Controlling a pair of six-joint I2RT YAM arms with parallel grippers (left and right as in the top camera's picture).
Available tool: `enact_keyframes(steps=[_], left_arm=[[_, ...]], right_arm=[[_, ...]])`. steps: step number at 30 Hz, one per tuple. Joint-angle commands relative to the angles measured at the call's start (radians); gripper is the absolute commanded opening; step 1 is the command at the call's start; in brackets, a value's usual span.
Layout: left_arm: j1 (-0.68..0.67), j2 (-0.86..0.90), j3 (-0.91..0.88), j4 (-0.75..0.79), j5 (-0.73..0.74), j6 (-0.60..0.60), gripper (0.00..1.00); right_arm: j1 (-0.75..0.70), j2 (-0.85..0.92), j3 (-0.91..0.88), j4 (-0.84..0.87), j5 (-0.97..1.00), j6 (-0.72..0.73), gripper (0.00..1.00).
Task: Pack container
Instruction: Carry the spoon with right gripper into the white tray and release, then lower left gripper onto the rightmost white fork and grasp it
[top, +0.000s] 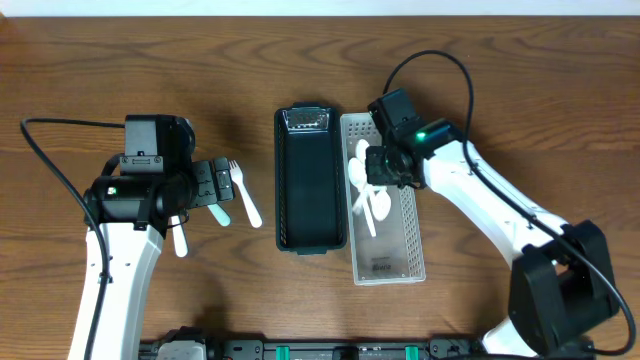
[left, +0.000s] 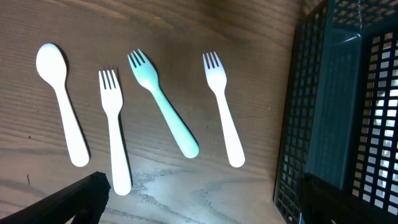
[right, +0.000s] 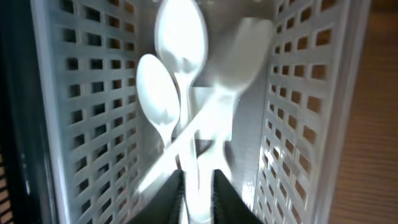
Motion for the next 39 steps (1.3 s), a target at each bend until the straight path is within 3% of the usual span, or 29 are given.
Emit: enact_keyframes(steps=[1,6,12,19,31,39], left_arm=[[0.000,0.002,0.019,-0.002,0.003,-0.005,0.98],[0.000,-0.002,0.021,-0.003,0.003,-0.006,0.98],[-0.007,-0.002,0.086,-0.007,0.002,-0.112,0.98],[-0.035,0.105,0.183,-0.006,-0.079,-0.309,0.98],[-0.035,0.551,0.183,0.075,-0.075,-0.372,0.98],[-0.035,0.731,0.183,0.140,-0.038,-0.360,0.98]], right_arm=[[0.009,-0.010,0.006,0.008,0.016,-0.013,0.31],[0.003,-0.051,0.079,-0.019,0.103,-0.061,0.33],[-0.080,-0.173,0.193,-0.070,0.185,-0.129,0.59],[-0.278,-0.243,0.196,-0.152,0.115,-0.182,0.72],[-0.354,-0.208,0.189,-0.236,0.109,-0.185,0.73],[-0.355,-0.208,0.188,-0.247,0.109,-0.185,0.73]])
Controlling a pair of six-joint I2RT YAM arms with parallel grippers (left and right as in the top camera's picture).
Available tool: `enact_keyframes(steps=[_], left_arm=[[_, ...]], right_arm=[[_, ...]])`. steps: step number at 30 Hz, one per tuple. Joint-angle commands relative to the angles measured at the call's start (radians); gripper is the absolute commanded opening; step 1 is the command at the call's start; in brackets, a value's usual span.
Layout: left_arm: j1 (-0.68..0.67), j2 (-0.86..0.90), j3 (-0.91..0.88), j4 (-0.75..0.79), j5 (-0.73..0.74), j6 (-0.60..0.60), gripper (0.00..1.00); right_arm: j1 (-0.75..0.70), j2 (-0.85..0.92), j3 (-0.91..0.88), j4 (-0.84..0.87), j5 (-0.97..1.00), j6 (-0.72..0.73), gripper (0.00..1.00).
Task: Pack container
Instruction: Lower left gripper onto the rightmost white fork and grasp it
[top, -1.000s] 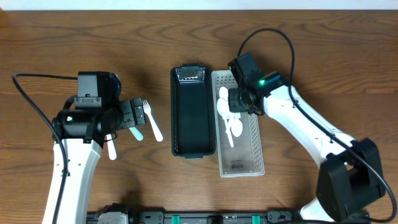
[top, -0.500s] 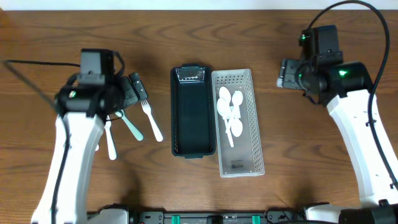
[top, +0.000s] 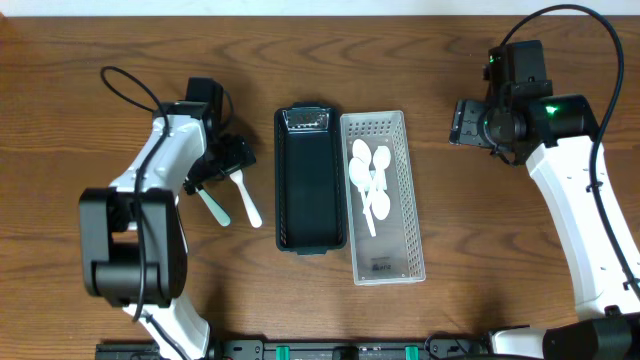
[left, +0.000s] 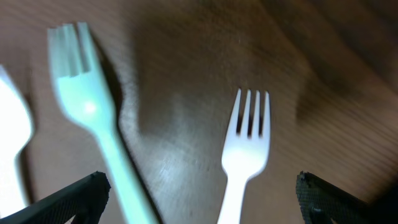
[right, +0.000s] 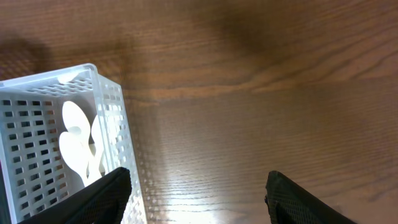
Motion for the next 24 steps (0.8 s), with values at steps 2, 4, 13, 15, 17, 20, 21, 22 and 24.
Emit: enact_keyframes(steps=[2,4,13,15,17,20,21,22,24], left_arm=[[-0.002,0.058,0.005,0.029,0.023,0.001,0.98],[-0.002,0.071,0.005,0.040,0.026,0.001,0.98],[-0.002,0.105,0.005,0.066,0.027,0.024,0.98],[-0.002,0.121,0.002,0.066,0.031,0.027,0.98],[-0.002,0.131,-0.002,0.066,0.032,0.027,0.98],[-0.002,0.135,-0.002,0.063,0.033,0.027,0.98],[-0.002,0.135,-0.002,0.062,0.033,0.027,0.98],[-0.002,0.135,-0.002,0.061,0.033,0.027,0.99],[-0.002,0.135,-0.002,0.057,0.033,0.027,0.93]], right_arm=[[-0.004,0.003,-0.008,-0.010,-0.004,-0.019,0.72],[-0.004,0.003,-0.008,-0.011,-0.004,-0.019,0.73],[-0.004,0.003,-0.008,-0.011,-0.003,-0.019,0.73],[-0.004,0.003,-0.008,-0.011,-0.003,-0.019,0.73],[-0.004,0.003,-0.008,-0.011,-0.003,-0.019,0.73],[-0.005,0.003,-0.008,-0.013,0.001,-0.019,0.73],[-0.005,0.003,-0.008,-0.013,0.000,-0.019,0.73],[-0.005,0.003,-0.008,-0.013,0.000,-0.019,0.73],[-0.004,0.003,-0.008,-0.012,0.000,-0.019,0.72]])
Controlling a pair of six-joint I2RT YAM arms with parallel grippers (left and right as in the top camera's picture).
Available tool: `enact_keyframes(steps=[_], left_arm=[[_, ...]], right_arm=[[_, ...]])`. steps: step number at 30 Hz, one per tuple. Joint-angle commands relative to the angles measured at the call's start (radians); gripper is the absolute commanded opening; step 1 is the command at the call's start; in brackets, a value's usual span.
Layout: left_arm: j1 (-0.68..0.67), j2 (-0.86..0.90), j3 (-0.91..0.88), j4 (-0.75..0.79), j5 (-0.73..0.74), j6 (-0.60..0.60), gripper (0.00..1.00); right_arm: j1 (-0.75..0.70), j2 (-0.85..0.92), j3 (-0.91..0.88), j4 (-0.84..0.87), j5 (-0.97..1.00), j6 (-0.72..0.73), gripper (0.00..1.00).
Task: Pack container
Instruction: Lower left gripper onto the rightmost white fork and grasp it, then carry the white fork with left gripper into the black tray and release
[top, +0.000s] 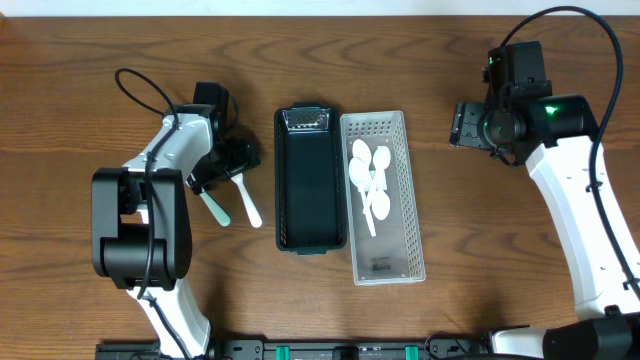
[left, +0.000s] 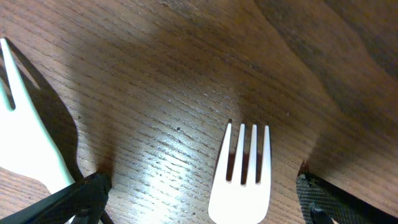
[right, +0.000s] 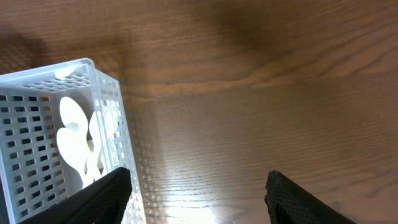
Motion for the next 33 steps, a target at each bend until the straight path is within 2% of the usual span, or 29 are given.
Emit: enact_keyframes(steps=[1,3,8,10,12,13,17,20,24,25,31,33], left_arm=[[-0.002,0.045,-0.004,-0.012,0.007,0.009,0.86],[-0.002,0.045,-0.004,-0.015,0.007,0.009,0.76],[-0.002,0.045,-0.004,-0.015,0.007,0.009,0.45],[-0.002,0.045,-0.004,-0.015,0.007,0.009,0.37],[-0.002,0.045,-0.004,-0.016,0.007,0.009,0.34],[-0.002,0.045,-0.004,-0.016,0.007,0.009,0.29],[-0.002,0.045,-0.004,-0.019,0.007,0.009,0.27],[-0.002,0.045,-0.004,-0.019,0.007,0.009,0.19],[-0.002,0.036,0.000,-0.035,0.007,0.009,0.19],[-0.002,0.030,0.007,-0.046,0.007,0.009,0.15],[-0.008,-0.086,0.121,-0.149,0.007,0.012,0.06],[-0.025,-0.145,0.169,-0.174,0.007,0.044,0.06]], right_arm=[[-0.004,0.003,-0.006,-0.001,0.000,-0.018,0.72],[-0.004,0.003,-0.006,-0.002,0.000,-0.019,0.72],[-0.004,0.003,-0.006,-0.002,0.000,-0.019,0.72],[-0.004,0.003,-0.006,0.000,0.000,-0.018,0.72],[-0.004,0.003,-0.006,0.002,0.001,-0.019,0.72],[-0.004,0.003,-0.006,0.003,0.001,-0.019,0.73],[-0.004,0.003,-0.006,0.003,0.001,-0.019,0.72],[-0.004,0.003,-0.006,0.003,0.001,-0.019,0.73],[-0.004,0.003,-0.006,0.002,0.004,-0.019,0.73],[-0.004,0.003,-0.006,0.002,0.004,-0.019,0.73],[-0.004,0.003,-0.006,0.005,0.004,-0.019,0.72],[-0.004,0.003,-0.006,0.006,0.004,-0.019,0.73]])
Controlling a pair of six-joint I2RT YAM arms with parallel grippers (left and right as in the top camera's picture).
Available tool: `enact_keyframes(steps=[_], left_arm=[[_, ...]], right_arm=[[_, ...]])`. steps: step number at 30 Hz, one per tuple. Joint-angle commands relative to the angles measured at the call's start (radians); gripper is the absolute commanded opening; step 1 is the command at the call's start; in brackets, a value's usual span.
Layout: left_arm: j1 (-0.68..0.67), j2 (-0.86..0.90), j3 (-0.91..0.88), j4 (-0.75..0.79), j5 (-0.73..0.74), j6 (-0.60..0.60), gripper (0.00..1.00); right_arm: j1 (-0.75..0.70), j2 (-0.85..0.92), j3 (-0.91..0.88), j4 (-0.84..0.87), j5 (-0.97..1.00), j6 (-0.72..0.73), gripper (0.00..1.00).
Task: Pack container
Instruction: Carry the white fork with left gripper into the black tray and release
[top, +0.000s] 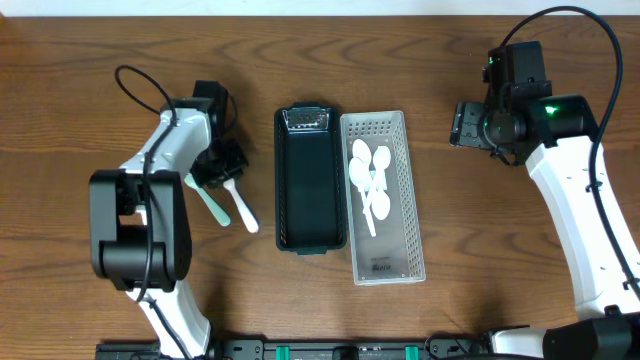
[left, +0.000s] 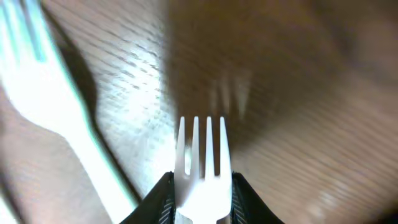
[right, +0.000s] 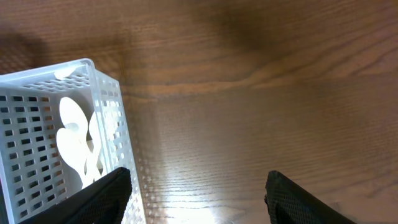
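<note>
My left gripper (left: 201, 190) is shut on the neck of a white fork (left: 201, 155), tines pointing away; overhead, the left gripper (top: 222, 166) sits left of the black basket (top: 285, 190), and the white fork's handle (top: 243, 212) trails toward the front. A mint fork (top: 213, 206) lies beside it, blurred as the mint fork (left: 56, 112) in the left wrist view. The white basket (top: 410, 200) holds several white spoons (top: 365, 180). My right gripper (top: 465, 125) hangs open, right of that basket, over bare wood.
The black basket stands against the white basket's left side at mid table. In the right wrist view, the white basket's corner (right: 102, 112) and spoons (right: 74, 140) are at the left, my open right gripper (right: 199, 199) over wood. My left arm (top: 135, 215) covers the table beside the forks.
My left gripper, then open with a finger on each side of the white fork's head, is now shut on the fork. The right arm has not moved.
First my right gripper held a white spoon low in the white basket and my left hung open above the cutlery. Then the right stood open off to the right, the spoon left in the basket. The left came down over the white fork and now grips it.
</note>
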Motion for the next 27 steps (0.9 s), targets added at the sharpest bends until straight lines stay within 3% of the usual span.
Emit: enact_keyframes(steps=[1,8,14,25,27], left_arm=[[-0.034,-0.143,0.114,-0.026,0.000,0.050,0.06],[-0.229,-0.320,0.176,-0.039,-0.001,0.065,0.06],[-0.409,-0.283,0.153,-0.035,-0.036,0.065,0.06],[-0.459,-0.056,0.134,-0.035,-0.038,0.065,0.06],[-0.459,-0.051,0.134,-0.035,-0.039,0.066,0.17]], right_arm=[[-0.004,0.003,-0.005,0.003,0.004,-0.016,0.73],[-0.004,0.003,-0.005,0.004,0.004,-0.016,0.72],[-0.004,0.003,-0.005,0.003,0.003,-0.016,0.73],[-0.004,0.003,-0.005,-0.024,0.004,-0.016,0.73],[-0.004,0.003,-0.005,-0.027,0.004,-0.016,0.73]])
